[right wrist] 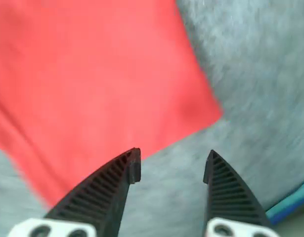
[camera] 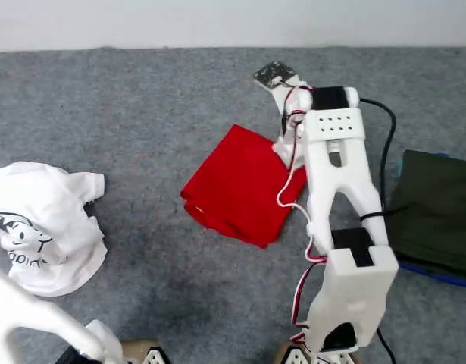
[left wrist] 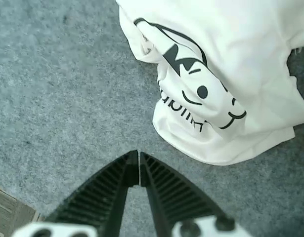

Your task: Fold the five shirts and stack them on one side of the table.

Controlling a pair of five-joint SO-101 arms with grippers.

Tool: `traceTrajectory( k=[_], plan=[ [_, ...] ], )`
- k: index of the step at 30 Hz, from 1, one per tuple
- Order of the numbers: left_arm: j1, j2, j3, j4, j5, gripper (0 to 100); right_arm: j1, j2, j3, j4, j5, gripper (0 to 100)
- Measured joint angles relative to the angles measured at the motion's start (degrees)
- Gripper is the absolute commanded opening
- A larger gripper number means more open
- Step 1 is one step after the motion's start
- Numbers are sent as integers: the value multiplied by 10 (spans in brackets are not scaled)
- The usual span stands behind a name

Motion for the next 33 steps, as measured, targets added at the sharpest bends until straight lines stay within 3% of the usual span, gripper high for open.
traceTrajectory(
  k=[7, 14, 24, 33],
  plan=[
    [0, 0, 4, 0, -21, 19, -68, -32, 0, 72, -291, 230],
    [0, 0, 4, 0, -26, 19, -113, -40, 0, 70, -474, 470],
    [0, 0, 4, 0, -69, 19, -113, 93, -3, -47, -585, 424],
    [0, 0, 4, 0, -72, 19, -105, 236, -15, -141, -606, 265]
  ],
)
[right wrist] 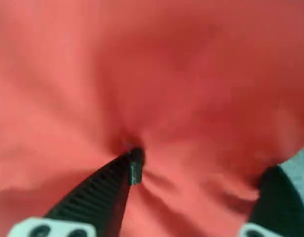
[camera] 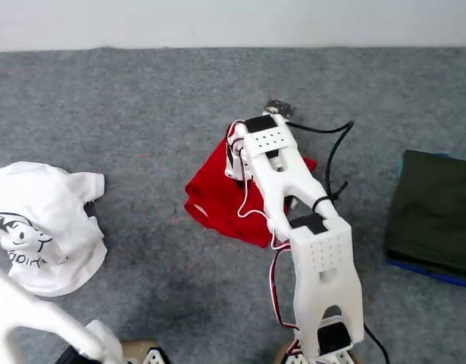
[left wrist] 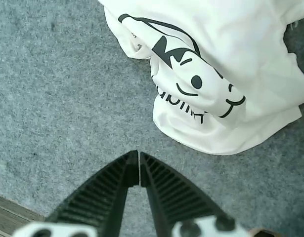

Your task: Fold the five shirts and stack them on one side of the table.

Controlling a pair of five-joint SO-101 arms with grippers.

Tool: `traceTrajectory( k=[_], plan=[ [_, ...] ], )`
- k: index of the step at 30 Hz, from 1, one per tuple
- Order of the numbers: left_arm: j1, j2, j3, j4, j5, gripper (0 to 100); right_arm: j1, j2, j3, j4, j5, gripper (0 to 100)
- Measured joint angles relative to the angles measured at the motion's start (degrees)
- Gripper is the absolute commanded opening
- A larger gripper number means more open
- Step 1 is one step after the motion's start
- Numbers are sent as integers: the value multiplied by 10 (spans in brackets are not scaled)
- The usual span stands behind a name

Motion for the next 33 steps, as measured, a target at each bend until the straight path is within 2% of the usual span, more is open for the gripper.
traceTrajectory(
  k=[6, 8, 10, 20, 27, 33],
  plan=[
    [0, 0, 0, 0, 0, 19, 10, 21, -33, 19, 0, 0],
    [0, 0, 0, 0, 0, 19, 18, 21, -35, 25, 0, 32],
    [0, 0, 0, 0, 0, 19, 24, 21, -40, 39, 11, 3],
    [0, 0, 0, 0, -2, 19, 47, -32, -45, 115, 152, 9],
    [0, 0, -9, 0, -2, 19, 113, -183, -45, 208, 319, 9],
    [0, 0, -17, 0, -4, 19, 199, -314, -21, 215, 448, 8]
  ],
)
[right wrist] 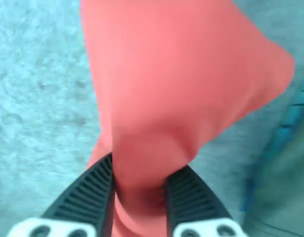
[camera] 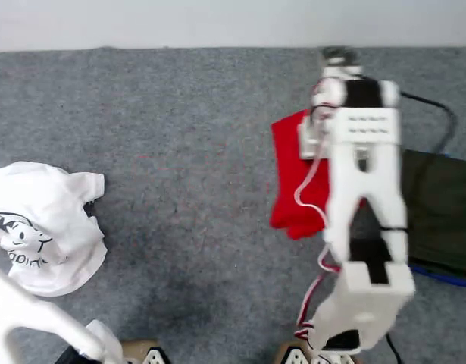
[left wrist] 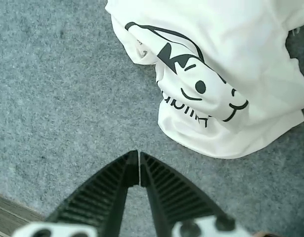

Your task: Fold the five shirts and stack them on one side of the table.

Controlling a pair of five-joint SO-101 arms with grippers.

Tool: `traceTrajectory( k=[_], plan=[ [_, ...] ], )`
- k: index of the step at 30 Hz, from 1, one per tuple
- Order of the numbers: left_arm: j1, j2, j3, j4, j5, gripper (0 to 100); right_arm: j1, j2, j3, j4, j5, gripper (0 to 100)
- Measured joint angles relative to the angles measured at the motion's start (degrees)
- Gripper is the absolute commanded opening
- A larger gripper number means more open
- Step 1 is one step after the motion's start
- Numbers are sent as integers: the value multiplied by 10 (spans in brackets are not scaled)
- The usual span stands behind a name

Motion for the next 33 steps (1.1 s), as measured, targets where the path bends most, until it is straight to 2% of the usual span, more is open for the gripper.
traceTrajectory(
  k=[7, 13, 22, 25, 30, 33],
  plan=[
    [0, 0, 0, 0, -1, 19, 118, -100, 57, 0, 157, 8],
    [4, 0, 0, 0, -1, 19, 218, -121, 65, 0, 242, 8],
    [67, 0, 0, 0, 0, 18, 312, -120, 65, -29, 281, 8],
    [72, 0, 0, 0, 0, 18, 340, -97, 65, -59, 286, 8],
    [73, 0, 0, 0, 0, 18, 379, -40, 65, -112, 339, 14],
    [73, 0, 0, 0, 0, 18, 399, -7, 65, -136, 377, 105]
  ],
)
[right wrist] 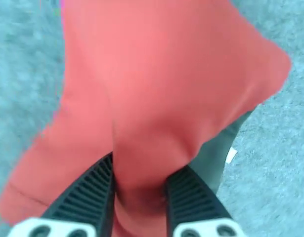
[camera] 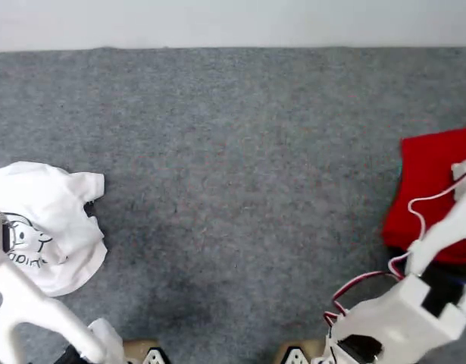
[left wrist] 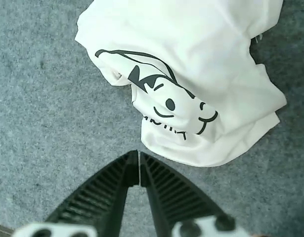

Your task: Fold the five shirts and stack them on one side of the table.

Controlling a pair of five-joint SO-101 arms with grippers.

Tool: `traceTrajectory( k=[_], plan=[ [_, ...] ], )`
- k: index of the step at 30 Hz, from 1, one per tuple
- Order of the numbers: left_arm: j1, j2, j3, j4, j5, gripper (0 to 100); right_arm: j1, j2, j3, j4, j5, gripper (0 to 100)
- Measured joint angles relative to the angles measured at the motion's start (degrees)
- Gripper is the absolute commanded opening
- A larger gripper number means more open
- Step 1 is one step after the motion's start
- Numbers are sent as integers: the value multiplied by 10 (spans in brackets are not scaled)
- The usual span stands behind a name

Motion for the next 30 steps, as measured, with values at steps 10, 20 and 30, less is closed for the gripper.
traceTrajectory(
  k=[10, 20, 30],
  plan=[
    [0, 0, 0, 0, 0, 18, 14, -7, -37, 50, 33, 281],
    [0, 0, 0, 0, 0, 18, -32, -54, -47, 136, 34, 20],
    [0, 0, 0, 0, 0, 18, -82, -17, 149, 135, 33, 9]
  ],
)
